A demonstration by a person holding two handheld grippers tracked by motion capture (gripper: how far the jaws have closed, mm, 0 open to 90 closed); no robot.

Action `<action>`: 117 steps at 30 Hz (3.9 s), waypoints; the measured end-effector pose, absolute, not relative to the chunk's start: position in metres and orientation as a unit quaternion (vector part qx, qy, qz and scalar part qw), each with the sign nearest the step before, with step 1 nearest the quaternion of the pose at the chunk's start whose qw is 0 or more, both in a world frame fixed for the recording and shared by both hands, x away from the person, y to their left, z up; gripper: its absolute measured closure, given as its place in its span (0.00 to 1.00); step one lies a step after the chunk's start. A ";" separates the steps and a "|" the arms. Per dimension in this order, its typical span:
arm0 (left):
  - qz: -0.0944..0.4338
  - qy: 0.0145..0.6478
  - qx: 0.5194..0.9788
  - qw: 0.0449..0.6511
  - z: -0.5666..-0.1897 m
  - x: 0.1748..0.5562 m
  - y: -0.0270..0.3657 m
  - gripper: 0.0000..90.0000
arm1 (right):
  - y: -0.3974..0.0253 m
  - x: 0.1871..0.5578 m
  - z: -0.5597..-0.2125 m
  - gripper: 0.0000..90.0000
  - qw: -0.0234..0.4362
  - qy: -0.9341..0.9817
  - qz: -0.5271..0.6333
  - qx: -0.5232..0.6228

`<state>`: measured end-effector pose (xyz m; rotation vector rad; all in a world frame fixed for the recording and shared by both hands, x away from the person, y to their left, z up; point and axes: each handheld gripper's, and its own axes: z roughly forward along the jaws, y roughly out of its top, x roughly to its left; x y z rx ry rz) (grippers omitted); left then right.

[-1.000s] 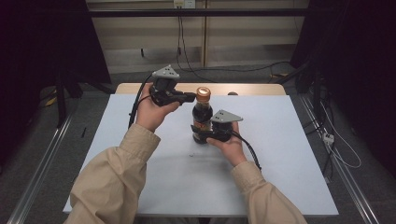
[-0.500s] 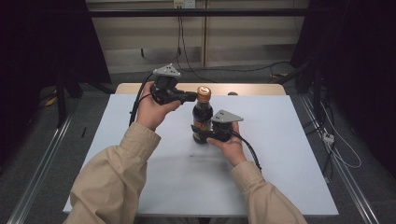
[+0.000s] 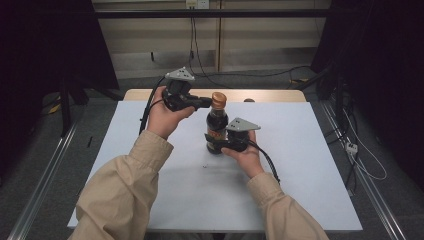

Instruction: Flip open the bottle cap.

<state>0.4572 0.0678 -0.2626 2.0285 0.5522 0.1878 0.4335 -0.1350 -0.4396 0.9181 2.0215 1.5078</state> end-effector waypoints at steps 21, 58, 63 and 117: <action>0.079 0.224 0.836 0.495 -0.259 0.458 0.065 1.00 | -0.135 0.433 -0.440 0.34 0.226 0.734 0.547 0.334; 0.082 0.220 0.835 0.497 -0.256 0.460 0.062 1.00 | -0.135 0.433 -0.441 0.34 0.228 0.730 0.549 0.338; 0.082 0.221 0.837 0.494 -0.255 0.460 0.061 1.00 | -0.135 0.433 -0.441 0.34 0.227 0.730 0.549 0.338; 0.084 0.211 0.832 0.506 -0.238 0.463 0.047 1.00 | -0.134 0.432 -0.442 0.34 0.231 0.732 0.546 0.337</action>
